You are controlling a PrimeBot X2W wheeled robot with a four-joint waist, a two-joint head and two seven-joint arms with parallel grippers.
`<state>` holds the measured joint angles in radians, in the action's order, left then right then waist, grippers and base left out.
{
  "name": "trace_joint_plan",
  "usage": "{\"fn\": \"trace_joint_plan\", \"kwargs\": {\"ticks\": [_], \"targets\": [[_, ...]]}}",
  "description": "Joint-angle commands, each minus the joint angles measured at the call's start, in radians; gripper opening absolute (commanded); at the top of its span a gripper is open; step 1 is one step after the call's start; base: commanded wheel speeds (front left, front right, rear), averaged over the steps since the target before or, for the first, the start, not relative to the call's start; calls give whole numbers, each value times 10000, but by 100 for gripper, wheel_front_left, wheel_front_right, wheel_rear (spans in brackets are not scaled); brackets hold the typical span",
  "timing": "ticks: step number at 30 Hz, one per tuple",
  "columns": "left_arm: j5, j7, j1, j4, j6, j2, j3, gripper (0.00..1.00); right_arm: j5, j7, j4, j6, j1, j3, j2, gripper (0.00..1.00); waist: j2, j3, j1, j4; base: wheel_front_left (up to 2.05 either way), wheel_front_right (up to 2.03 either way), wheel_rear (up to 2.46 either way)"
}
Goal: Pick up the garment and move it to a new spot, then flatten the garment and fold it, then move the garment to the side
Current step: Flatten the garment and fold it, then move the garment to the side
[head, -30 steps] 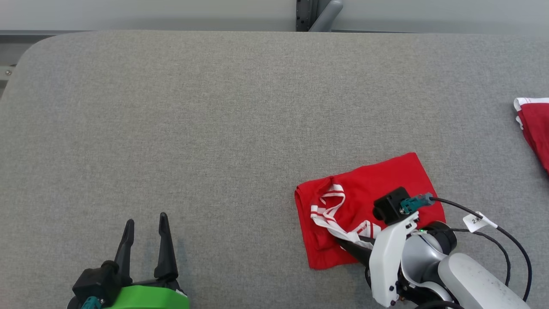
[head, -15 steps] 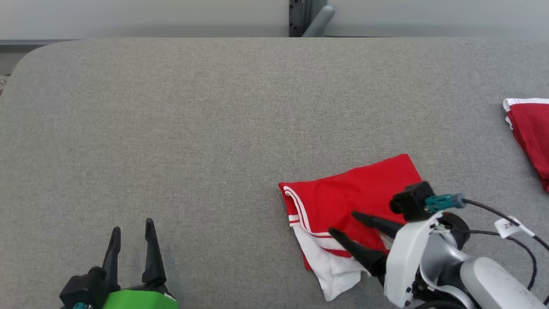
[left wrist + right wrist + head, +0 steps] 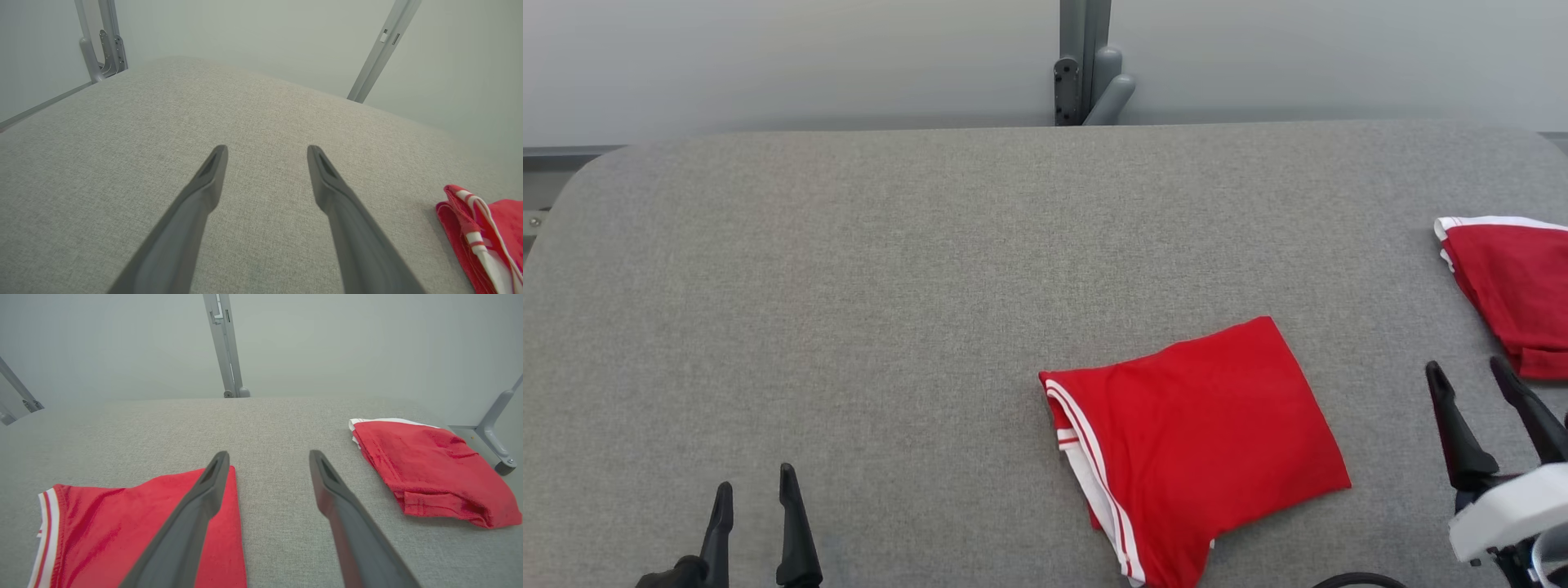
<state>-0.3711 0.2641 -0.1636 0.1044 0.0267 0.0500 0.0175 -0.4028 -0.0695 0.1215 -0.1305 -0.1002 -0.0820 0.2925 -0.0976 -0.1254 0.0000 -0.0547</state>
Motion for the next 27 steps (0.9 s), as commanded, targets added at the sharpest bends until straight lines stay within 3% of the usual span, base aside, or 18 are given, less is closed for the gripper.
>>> {"fn": "trace_joint_plan", "kwargs": {"ticks": [1,5,8,17,23,27], "targets": [[82,-1,-178,7,5,15,35,100,254,560,-361,-3,-226,-159,-138,100,2,240,0,71,0,0,0],[351,-1,-246,31,-73,20,84,100,1773,2583,-2125,7,-625,-875,-528,100,2,405,0,40,0,0,0],[658,-1,-328,80,-195,19,77,100,2578,3241,-3286,4,-639,-1491,-957,100,2,500,0,38,0,0,0],[1022,-1,-490,169,-432,17,-145,100,3324,3341,-3529,7,-745,-2654,-1961,100,2,548,0,151,0,0,0],[905,-1,-495,133,-354,19,-128,100,3076,3342,-3679,5,-569,-2618,-2168,100,2,468,0,194,0,0,0],[863,-1,-423,115,-355,19,-84,100,2338,3343,-4131,5,-108,-2012,-2150,100,2,352,0,208,0,0,0]]}}
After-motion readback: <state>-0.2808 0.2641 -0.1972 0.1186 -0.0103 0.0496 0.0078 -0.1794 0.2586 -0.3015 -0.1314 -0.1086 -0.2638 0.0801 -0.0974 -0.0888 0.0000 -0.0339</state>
